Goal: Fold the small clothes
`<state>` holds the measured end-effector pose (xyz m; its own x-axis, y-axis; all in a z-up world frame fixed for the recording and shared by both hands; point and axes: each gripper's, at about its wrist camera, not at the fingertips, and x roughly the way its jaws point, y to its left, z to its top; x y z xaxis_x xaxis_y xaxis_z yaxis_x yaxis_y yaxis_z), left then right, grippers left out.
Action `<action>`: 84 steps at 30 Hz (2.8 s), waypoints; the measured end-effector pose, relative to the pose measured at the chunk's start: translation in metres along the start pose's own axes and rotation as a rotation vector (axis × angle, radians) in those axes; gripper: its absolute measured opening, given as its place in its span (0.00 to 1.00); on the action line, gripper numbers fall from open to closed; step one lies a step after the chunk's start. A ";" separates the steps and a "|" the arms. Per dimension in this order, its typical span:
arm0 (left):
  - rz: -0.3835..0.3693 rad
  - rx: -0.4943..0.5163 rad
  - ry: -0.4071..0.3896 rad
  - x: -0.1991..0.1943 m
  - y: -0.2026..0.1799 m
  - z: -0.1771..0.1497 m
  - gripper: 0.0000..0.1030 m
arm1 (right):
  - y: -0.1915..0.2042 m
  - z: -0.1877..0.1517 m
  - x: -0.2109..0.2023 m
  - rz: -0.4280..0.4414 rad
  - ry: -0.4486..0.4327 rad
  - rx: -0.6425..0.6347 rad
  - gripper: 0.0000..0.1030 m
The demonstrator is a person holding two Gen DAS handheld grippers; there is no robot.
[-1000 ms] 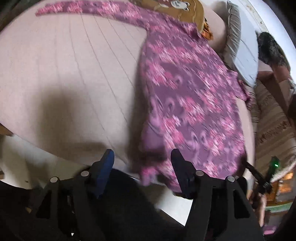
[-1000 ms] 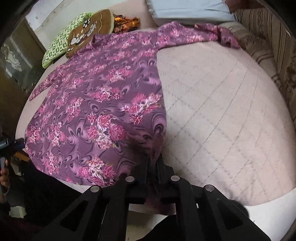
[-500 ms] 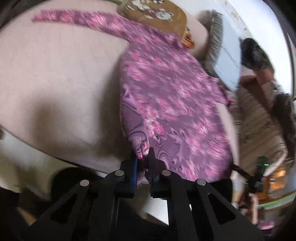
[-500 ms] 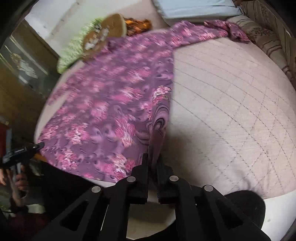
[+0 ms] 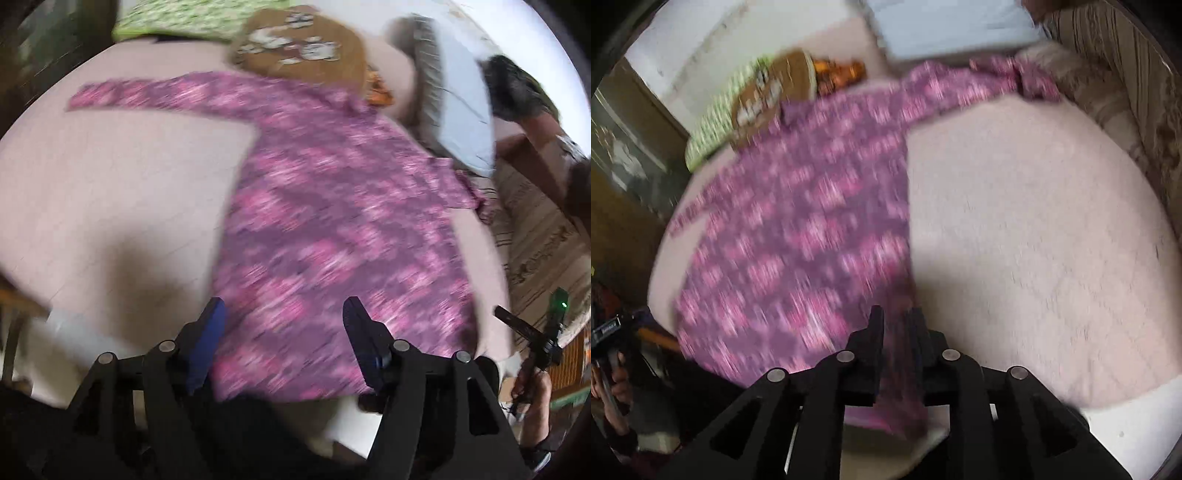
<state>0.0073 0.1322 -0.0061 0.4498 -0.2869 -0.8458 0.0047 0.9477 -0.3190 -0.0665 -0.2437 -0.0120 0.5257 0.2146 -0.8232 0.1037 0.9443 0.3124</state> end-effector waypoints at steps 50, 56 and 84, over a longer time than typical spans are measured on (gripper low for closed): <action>-0.069 0.093 0.177 0.169 -0.087 0.086 0.68 | -0.001 0.204 0.083 0.076 -0.105 0.097 0.06; -0.063 0.077 0.139 0.134 -0.059 0.077 0.68 | 0.113 0.176 0.121 0.229 -0.003 0.000 0.06; -0.054 -0.005 0.130 0.150 -0.072 0.126 0.68 | 0.030 0.122 0.116 0.243 0.025 0.267 0.53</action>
<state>0.1871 0.0386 -0.0560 0.3296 -0.3536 -0.8754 0.0217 0.9298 -0.3674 0.1011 -0.2211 -0.0404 0.5415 0.4339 -0.7201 0.1973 0.7670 0.6105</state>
